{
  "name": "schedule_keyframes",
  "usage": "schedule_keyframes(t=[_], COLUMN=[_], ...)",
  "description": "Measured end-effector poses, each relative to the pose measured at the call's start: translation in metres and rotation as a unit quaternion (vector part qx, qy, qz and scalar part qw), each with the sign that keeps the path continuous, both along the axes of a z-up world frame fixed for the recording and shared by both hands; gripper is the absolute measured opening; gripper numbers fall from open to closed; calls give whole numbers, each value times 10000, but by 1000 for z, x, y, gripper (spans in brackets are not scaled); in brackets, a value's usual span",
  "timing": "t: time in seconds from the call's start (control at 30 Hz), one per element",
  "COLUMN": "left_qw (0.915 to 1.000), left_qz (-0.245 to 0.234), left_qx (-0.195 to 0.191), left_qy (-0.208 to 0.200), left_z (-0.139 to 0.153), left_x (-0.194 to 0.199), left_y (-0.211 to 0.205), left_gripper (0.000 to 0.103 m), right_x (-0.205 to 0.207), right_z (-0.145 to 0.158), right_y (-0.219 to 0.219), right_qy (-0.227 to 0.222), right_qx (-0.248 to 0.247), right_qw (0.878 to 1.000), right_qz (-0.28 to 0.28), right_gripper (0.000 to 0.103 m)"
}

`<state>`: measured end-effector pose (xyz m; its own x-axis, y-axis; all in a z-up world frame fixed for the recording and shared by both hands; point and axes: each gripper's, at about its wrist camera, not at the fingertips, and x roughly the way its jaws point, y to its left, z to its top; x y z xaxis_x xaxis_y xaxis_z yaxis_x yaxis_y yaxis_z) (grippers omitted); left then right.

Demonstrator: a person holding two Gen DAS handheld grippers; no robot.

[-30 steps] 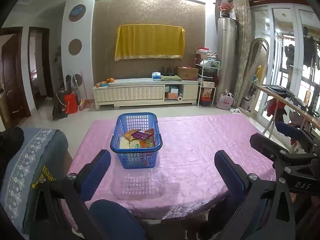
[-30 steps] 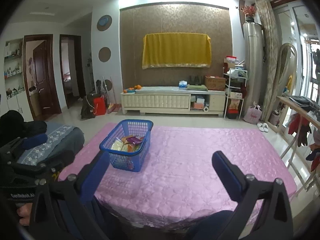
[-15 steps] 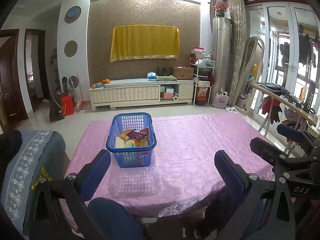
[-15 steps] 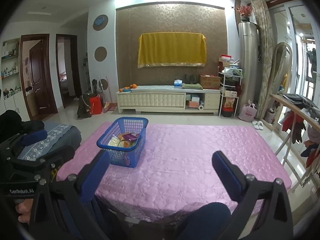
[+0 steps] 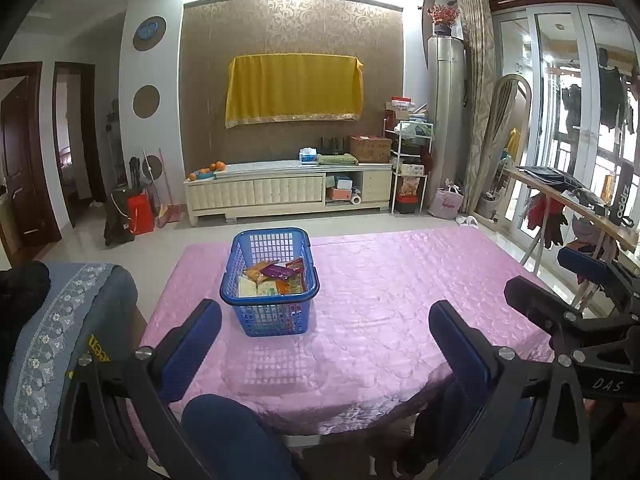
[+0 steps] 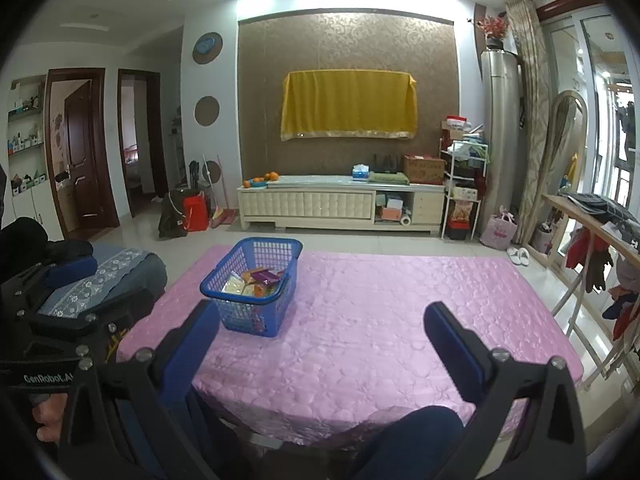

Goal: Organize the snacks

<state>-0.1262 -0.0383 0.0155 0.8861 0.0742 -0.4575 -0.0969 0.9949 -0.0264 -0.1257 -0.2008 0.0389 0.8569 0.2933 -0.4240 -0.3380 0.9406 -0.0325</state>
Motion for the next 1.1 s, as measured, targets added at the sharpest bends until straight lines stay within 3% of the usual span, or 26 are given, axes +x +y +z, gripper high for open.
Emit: schedule_keyframes(t=[0.37,1.1], left_qw=[9998,9999], left_qz=[17,76], left_qx=[-180,-92], left_qy=[59,110], left_z=[-1,0], left_x=[-2,-5], left_y=[4,2], left_gripper=[103,103], right_x=[-1,-2], right_z=[-1,-5], right_y=[1,1], right_qy=[42,121], right_qx=[5,60], right_qw=[10000,9999], right_qz=[-34,-100], right_gripper=[103,103])
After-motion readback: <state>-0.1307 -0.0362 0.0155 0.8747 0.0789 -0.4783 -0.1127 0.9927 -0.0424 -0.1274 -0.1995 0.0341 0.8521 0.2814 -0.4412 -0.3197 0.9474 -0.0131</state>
